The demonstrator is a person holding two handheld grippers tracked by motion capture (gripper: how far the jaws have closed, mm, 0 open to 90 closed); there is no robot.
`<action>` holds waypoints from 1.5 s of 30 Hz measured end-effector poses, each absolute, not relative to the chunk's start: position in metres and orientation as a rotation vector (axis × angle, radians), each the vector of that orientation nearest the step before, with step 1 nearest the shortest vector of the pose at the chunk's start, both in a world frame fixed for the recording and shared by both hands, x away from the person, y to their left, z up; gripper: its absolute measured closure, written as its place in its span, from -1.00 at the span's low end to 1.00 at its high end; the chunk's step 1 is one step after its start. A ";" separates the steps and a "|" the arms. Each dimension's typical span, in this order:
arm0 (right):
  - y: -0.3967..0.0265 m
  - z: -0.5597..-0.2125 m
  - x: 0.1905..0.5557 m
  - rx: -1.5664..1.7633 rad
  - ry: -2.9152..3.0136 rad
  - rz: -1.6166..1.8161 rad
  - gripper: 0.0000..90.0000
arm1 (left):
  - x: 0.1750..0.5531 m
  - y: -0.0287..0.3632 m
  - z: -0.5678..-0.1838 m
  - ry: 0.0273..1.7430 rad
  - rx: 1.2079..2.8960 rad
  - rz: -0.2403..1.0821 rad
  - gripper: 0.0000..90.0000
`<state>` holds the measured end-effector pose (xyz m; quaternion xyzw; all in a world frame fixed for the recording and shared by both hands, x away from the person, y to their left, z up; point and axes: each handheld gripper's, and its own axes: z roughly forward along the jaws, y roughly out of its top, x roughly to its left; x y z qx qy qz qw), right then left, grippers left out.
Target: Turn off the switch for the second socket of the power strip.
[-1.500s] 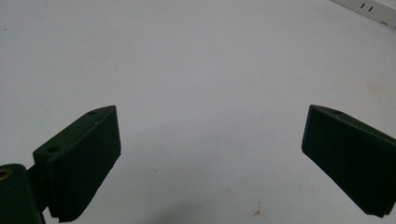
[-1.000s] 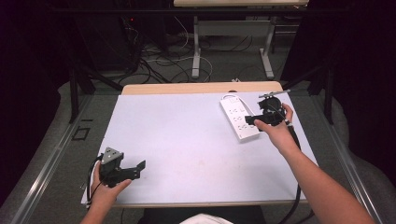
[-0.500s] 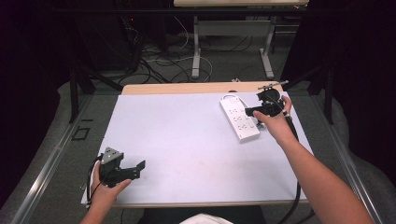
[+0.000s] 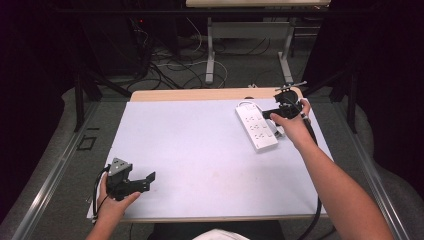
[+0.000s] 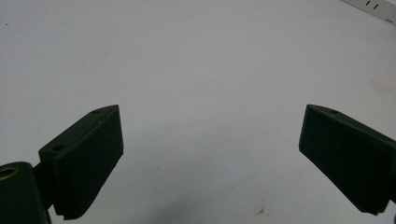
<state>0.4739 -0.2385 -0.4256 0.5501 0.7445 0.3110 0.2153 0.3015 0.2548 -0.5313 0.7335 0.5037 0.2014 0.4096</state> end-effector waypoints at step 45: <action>-0.243 -0.462 0.526 1.661 1.994 0.798 -0.12 | 0.303 0.255 -0.533 1.271 1.856 0.501 -0.83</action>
